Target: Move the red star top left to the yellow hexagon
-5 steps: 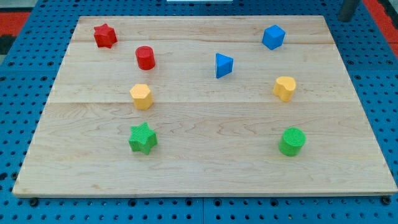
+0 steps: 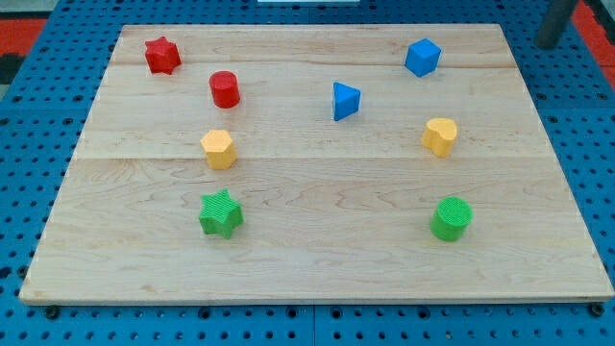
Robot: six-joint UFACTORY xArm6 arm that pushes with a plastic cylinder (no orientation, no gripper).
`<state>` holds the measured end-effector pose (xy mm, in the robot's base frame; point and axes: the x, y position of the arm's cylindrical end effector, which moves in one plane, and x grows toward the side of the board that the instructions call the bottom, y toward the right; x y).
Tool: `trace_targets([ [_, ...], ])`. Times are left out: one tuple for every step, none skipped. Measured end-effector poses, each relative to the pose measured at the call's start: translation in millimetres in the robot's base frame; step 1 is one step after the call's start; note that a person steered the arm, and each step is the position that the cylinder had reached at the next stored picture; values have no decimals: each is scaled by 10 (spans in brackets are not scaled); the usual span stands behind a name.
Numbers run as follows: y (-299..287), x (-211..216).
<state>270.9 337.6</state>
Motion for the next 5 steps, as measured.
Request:
trace_targets([
  [-367,213],
  [-914,330],
  [-1691,1026],
  [-1793,1221],
  [-1733,1739],
])
